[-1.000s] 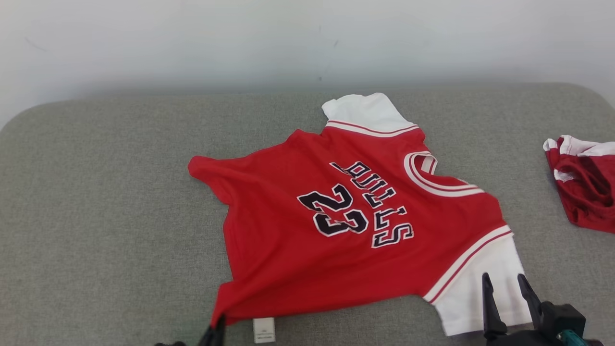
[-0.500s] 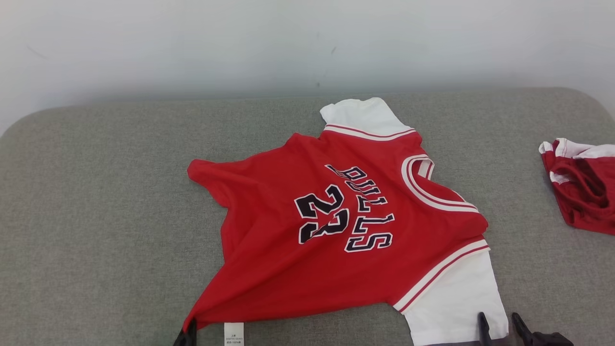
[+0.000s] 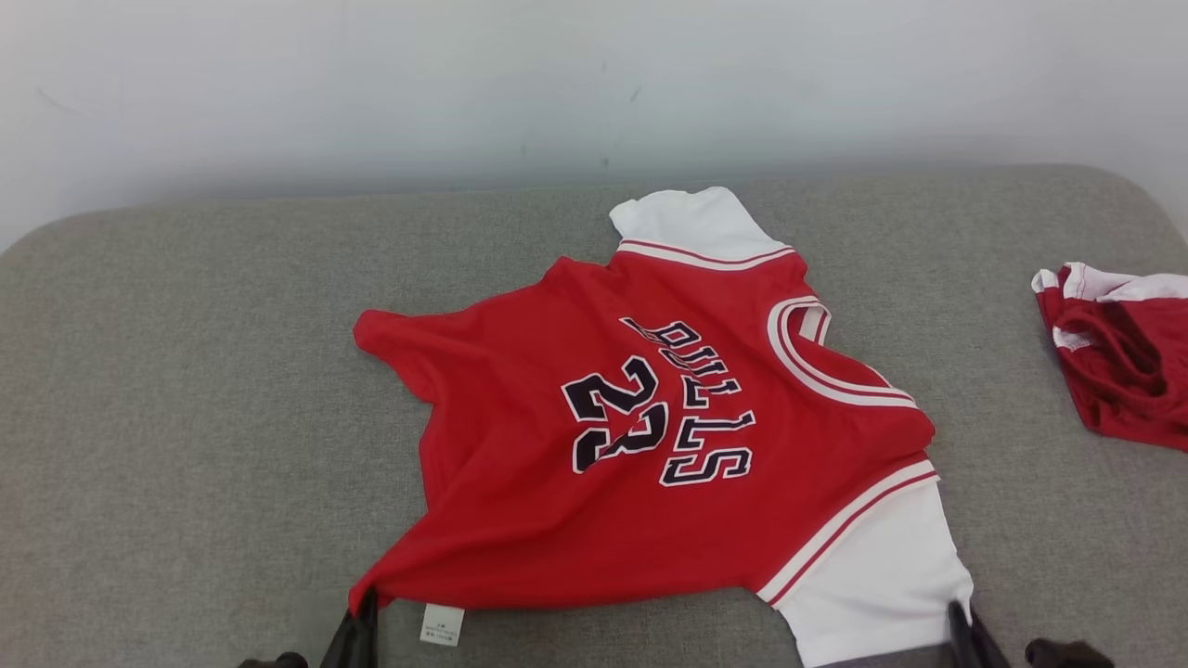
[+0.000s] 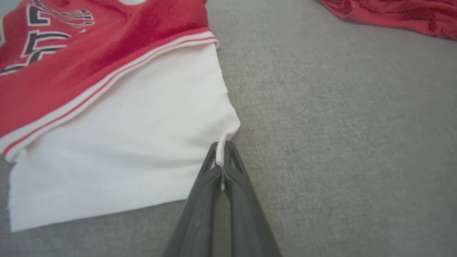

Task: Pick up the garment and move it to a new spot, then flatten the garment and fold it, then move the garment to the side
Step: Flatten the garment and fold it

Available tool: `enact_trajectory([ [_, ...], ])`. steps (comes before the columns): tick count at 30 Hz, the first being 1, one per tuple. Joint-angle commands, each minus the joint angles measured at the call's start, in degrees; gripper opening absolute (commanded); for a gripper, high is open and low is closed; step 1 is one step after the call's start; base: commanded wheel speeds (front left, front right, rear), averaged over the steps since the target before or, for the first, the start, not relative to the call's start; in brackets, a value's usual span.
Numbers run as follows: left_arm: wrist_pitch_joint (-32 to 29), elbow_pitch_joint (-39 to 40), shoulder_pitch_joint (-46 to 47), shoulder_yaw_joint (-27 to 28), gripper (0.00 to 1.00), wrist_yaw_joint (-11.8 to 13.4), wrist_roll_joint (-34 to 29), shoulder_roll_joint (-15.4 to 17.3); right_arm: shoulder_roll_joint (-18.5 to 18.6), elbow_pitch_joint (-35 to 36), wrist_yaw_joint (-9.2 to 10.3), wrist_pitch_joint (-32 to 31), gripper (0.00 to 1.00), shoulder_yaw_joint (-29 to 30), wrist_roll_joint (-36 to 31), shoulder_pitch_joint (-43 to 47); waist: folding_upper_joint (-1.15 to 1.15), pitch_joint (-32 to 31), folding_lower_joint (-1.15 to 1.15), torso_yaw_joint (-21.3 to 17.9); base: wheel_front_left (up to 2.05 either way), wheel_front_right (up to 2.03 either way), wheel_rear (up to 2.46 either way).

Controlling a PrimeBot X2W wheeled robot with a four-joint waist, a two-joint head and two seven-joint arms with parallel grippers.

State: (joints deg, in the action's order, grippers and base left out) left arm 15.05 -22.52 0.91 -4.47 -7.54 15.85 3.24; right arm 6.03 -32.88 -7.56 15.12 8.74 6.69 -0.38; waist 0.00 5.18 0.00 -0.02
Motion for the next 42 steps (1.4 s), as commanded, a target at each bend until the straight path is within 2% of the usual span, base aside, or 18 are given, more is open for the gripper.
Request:
enact_trajectory([
  [1, 0.2, 0.9, 0.2, 0.2, 0.00, 0.1, -0.5, 0.0, 0.1, 1.8, 0.18, 0.0, 0.00, -0.1, 0.9, -1.3, 0.00, -0.2, 0.00, -0.1, 0.00, 0.00, 0.00],
  [4, 0.2, 3.4, 1.1, -0.3, 0.00, 0.1, -0.9, 0.8, 0.0, 7.4, 0.18, 0.0, 0.00, -0.5, 3.4, -2.6, 0.00, -0.9, 0.00, -0.2, 0.00, 0.00, 0.00],
  [9, 0.2, 8.5, 4.3, -1.8, 0.00, 0.1, -1.0, 4.3, -0.1, 17.6, 0.17, 0.0, 0.00, -2.3, 8.9, -7.8, 0.00, -3.0, 0.00, -0.7, 0.00, 0.00, 0.00],
  [15, 0.2, 13.5, 11.8, -2.8, 0.00, 0.1, -1.7, 11.7, 2.7, 25.5, 0.18, 0.0, 0.00, -4.7, 13.2, -17.8, 0.00, -4.8, 0.00, -1.2, 0.00, 0.00, 0.00],
  [19, 0.2, 14.2, 19.2, -3.6, 0.00, 0.1, -2.1, 17.4, 5.7, 27.3, 0.17, 0.0, 0.00, -5.4, 13.7, -25.0, 0.00, -5.5, 0.00, -1.2, 0.00, 0.00, 0.00],
  [22, 0.2, 13.8, 24.8, -4.1, 0.00, 0.1, -2.2, 21.3, 8.2, 27.6, 0.18, 0.0, 0.00, -6.1, 13.3, -30.3, 0.00, -5.9, 0.00, -1.0, 0.00, 0.00, 0.00],
  [23, 0.2, 13.8, 24.8, -4.1, 0.00, 0.1, -2.2, 21.3, 8.2, 27.6, 0.18, 0.0, 0.00, -6.1, 13.3, -30.3, 0.00, -5.9, 0.00, -1.0, 0.00, 0.00, 0.00],
  [26, 0.2, 12.1, 30.2, -5.0, 0.00, 0.1, -2.5, 24.6, 10.5, 27.2, 0.18, 0.0, 0.00, -7.2, 12.4, -35.3, 0.00, -6.0, 0.00, -1.0, 0.00, 0.00, 0.00],
  [33, -0.3, 6.5, 42.3, -9.4, 0.00, 0.1, -1.9, 29.8, 14.6, 20.6, 0.18, 0.0, 0.00, -11.7, 11.4, -46.2, 0.00, -2.8, 0.00, -0.8, 0.00, 0.00, 0.00],
  [38, -3.4, 1.8, 51.2, -13.1, 0.00, 0.1, -1.2, 30.8, 16.4, 13.2, 0.18, -0.3, 0.00, -14.0, 10.5, -55.6, 0.00, 5.0, 0.00, -0.3, 0.00, 0.00, 0.00],
  [42, -4.3, -2.8, 58.4, -15.4, 0.00, 0.1, -1.1, 30.0, 17.3, 7.3, 0.18, -0.2, 0.00, -14.3, 8.2, -64.4, 0.00, 12.7, 0.00, 0.1, 0.00, 0.00, 0.00],
])
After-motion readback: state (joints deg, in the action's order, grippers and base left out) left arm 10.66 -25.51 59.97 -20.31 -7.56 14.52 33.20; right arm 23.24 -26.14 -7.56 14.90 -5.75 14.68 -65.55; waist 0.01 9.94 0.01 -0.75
